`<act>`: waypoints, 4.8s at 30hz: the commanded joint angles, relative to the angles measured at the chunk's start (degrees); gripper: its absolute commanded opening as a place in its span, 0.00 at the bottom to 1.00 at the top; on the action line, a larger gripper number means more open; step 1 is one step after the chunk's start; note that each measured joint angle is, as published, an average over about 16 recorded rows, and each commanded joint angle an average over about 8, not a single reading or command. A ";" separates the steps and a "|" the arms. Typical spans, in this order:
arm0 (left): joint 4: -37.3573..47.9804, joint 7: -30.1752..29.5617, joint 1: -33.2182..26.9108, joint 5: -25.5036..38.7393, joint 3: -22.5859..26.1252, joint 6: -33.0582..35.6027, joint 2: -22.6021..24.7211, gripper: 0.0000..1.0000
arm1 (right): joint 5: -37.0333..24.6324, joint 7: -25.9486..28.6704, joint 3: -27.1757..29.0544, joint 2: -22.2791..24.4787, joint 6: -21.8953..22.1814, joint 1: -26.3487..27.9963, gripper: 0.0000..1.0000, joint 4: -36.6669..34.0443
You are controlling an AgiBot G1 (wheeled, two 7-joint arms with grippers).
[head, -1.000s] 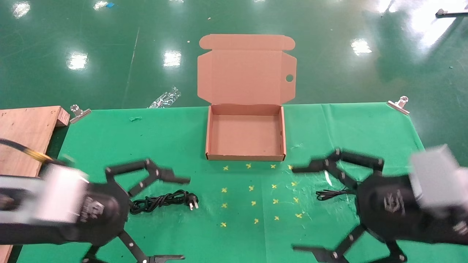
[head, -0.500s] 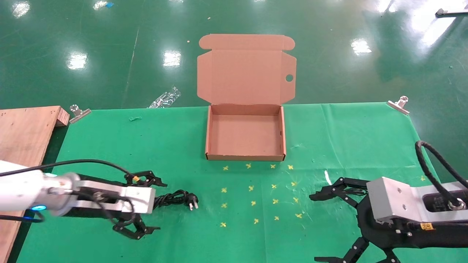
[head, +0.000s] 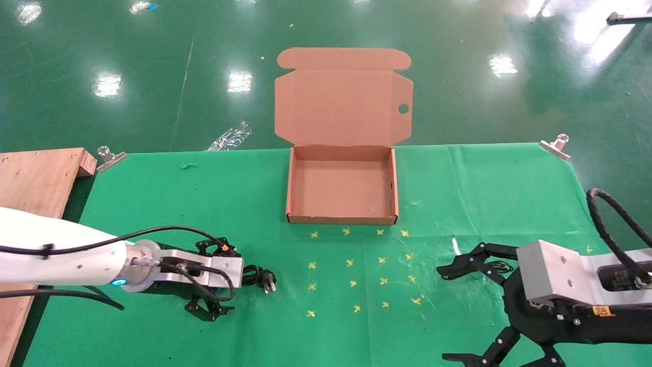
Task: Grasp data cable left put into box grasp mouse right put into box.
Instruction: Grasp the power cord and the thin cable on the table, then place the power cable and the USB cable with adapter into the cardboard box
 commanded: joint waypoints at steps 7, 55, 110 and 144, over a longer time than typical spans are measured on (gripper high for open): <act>0.15 -1.63 -0.10 2.55 0.52 -1.42 1.10 1.00 | -2.06 0.70 -1.96 0.67 0.12 0.03 1.00 0.61; -3.94 -2.86 -0.04 4.19 1.47 1.12 -0.46 0.62 | -37.78 -32.60 -14.61 -29.61 16.12 18.00 0.81 -59.67; -3.94 -2.85 -0.12 4.03 1.39 1.09 -0.51 0.00 | -37.37 -32.03 -14.46 -28.79 15.55 17.77 0.00 -57.89; 11.98 -15.14 -16.40 11.94 20.48 -22.33 25.66 0.72 | -36.00 -13.88 -10.64 -11.19 7.91 30.39 0.00 -23.03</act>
